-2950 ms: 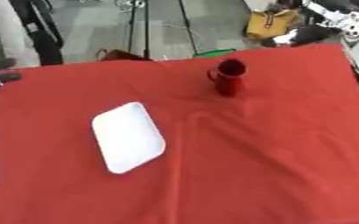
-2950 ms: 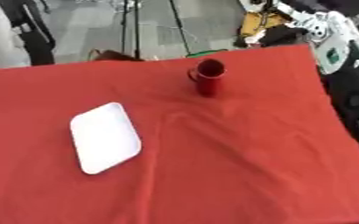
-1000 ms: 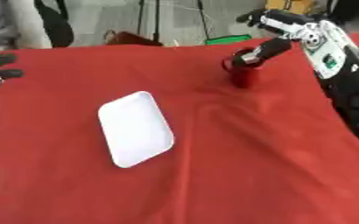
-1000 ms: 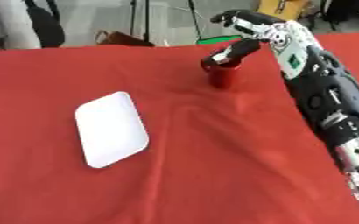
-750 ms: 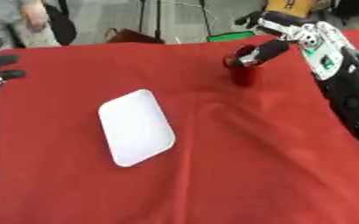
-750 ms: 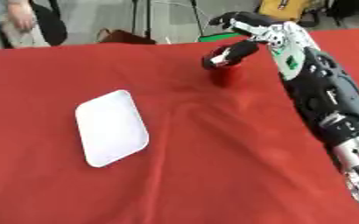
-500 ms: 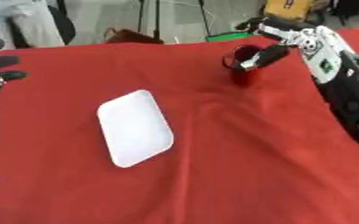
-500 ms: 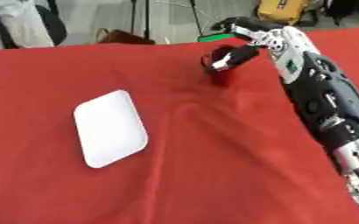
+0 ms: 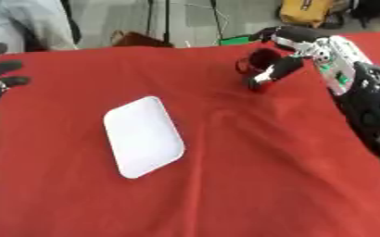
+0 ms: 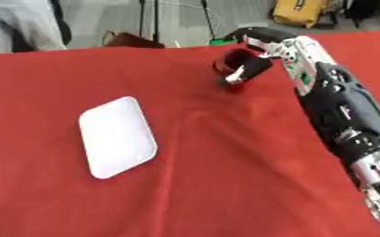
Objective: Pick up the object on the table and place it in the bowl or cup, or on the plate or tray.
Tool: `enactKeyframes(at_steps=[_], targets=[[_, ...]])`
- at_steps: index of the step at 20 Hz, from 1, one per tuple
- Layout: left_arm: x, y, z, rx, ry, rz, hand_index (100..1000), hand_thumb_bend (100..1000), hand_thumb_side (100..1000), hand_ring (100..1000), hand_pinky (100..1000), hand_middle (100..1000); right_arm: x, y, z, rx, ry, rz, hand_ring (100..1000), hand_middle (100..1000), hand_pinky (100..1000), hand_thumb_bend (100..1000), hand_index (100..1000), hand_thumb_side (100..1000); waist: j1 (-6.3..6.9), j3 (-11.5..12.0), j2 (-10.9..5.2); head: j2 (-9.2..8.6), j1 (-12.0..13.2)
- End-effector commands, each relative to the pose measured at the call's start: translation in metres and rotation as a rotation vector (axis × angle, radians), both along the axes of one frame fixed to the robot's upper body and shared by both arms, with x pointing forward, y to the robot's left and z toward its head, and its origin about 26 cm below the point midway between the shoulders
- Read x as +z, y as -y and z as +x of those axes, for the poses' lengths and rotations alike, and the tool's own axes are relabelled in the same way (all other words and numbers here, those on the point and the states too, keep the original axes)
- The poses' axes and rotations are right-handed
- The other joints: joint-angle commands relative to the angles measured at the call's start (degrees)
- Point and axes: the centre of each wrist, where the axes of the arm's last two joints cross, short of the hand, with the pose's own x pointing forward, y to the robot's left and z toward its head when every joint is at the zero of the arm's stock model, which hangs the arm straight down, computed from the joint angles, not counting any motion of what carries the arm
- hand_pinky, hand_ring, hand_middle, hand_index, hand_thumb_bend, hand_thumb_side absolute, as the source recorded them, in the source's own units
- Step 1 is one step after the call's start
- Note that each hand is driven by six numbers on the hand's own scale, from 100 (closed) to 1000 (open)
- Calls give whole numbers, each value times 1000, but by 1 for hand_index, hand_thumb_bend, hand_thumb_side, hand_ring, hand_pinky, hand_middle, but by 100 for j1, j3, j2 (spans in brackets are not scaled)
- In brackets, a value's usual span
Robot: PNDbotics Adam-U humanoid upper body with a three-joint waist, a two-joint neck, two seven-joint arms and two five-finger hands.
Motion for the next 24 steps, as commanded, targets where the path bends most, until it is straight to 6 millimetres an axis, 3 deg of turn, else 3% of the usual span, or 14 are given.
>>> enactKeyframes(at_steps=[1, 14, 24], targets=[[9, 2, -1, -20, 34, 3, 885, 621, 729, 770, 709, 805, 13, 4, 0, 3, 34, -20, 911, 921, 902, 787, 968, 591, -3, 11, -64, -37, -13], [9, 3, -1, -32, 31, 5, 886, 610, 735, 772, 710, 807, 19, 21, -7, -17, 54, -40, 911, 920, 905, 783, 965, 592, 28, 45, -21, -82, -88], [9, 5, -1, -46, 31, 10, 887, 604, 737, 773, 712, 808, 44, 17, -8, -13, 167, -40, 930, 925, 926, 778, 965, 623, 7, 89, -42, -129, -124]])
